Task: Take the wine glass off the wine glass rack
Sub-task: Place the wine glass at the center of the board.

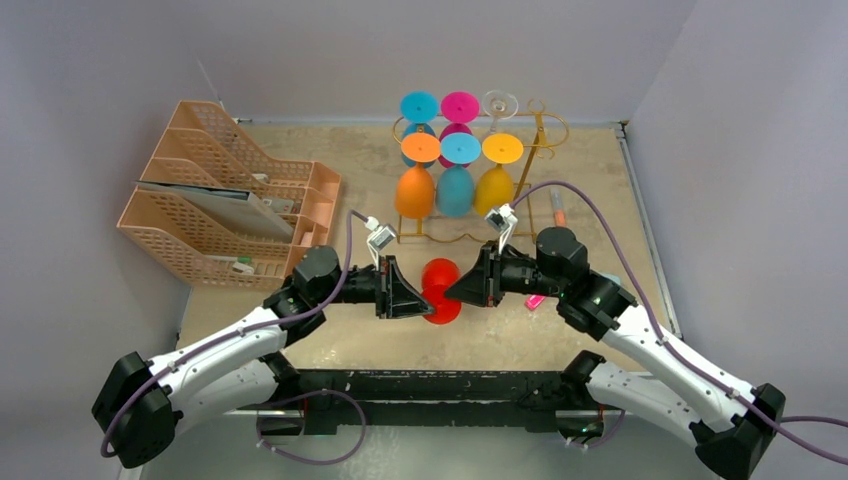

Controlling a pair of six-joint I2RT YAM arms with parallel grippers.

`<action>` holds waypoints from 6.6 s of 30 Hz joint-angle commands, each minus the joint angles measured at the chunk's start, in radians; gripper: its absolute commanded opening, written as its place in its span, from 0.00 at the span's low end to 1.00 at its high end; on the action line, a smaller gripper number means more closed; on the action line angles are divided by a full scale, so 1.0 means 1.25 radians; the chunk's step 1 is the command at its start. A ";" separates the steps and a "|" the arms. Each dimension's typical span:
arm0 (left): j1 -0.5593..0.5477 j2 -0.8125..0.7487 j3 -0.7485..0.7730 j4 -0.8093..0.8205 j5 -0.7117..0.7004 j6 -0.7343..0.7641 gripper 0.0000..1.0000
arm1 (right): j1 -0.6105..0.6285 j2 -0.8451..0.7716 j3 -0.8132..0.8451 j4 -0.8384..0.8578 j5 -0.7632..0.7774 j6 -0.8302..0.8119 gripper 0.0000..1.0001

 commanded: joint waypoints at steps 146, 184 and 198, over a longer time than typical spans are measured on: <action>0.011 -0.162 0.216 -0.764 0.229 1.353 0.00 | -0.107 0.292 0.437 -0.314 -0.435 -0.106 0.00; 0.027 -0.247 0.216 -0.647 -0.747 0.576 0.87 | 0.001 0.238 0.424 -0.560 0.294 -0.368 0.00; 0.041 -0.184 0.318 -0.816 -0.859 0.524 0.88 | 0.219 0.276 0.324 -0.313 0.563 -0.441 0.00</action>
